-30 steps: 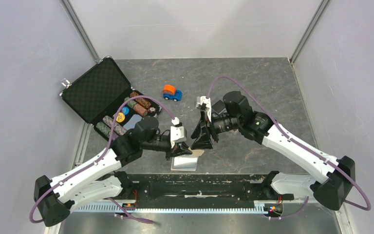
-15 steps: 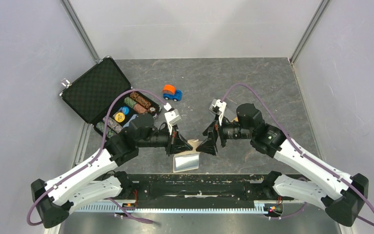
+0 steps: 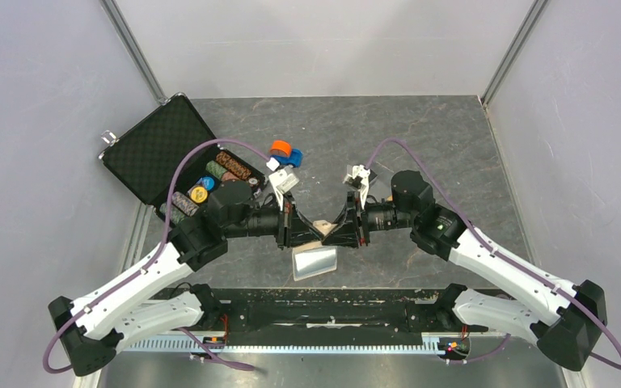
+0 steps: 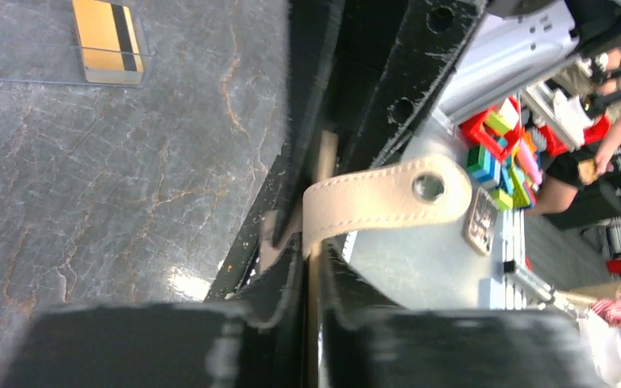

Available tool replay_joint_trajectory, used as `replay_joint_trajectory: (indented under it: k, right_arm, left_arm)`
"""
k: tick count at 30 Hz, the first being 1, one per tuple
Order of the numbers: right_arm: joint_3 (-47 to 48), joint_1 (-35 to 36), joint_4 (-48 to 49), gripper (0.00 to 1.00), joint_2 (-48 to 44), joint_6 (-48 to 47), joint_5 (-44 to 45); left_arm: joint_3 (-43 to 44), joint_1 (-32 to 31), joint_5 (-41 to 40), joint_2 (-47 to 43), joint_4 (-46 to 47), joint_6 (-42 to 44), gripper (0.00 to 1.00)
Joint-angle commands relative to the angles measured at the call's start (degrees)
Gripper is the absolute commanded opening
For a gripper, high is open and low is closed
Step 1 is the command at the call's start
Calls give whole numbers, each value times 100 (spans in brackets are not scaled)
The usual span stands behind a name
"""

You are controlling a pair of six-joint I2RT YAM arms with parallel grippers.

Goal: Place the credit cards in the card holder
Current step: Open the card holder.

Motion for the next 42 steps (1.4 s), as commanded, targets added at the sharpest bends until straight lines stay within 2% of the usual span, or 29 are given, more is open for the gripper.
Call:
replay_joint_trajectory:
  k: [1,2,3,4,5,12,18,22,27,32,37,42]
  right_arm:
    - [-68,-20,625,7,-10,120,-232]
    - [-71,-13,601,0,-4,132,-200]
    - [-78,-15,559,0,9,132,-114]
    - [-66,-22,471,0,7,126,23]
    - [-47,-30,349,0,6,121,152]
    - [-44,-205,3,0,10,273,676]
    - [-78,-408,-77,0,20,440,738]
    - [-115,-465,-65,0,34,530,644]
    - [-114,-467,-64,0,59,588,545]
    - [-114,-481,-69,0,58,613,509]
    - [-132,-481,-65,0,66,641,510]
    - [-132,-489,-71,0,65,647,479]
  left_arm:
    - [316,4,-249,-91,50,-387,43]
    - [349,1,-505,-129,-25,-384,67]
    - [401,2,-786,-180,-179,-411,79]
    - [460,-1,-1170,-244,-392,-424,98]
    - [537,-4,-1497,-290,-631,-418,100]
    - [1018,2,-3176,-367,-2784,-592,100]
    - [712,4,-3732,-397,-3741,-1228,100]
    - [410,1,-3459,-222,-3715,-1383,100]
    - [177,4,-2975,201,-3202,-1401,99]
    - [129,-1,-2961,421,-2858,-1382,98]
    - [-36,0,-2751,317,-2481,-1371,98]
    - [-275,-1,-2912,152,-2321,-1538,97]
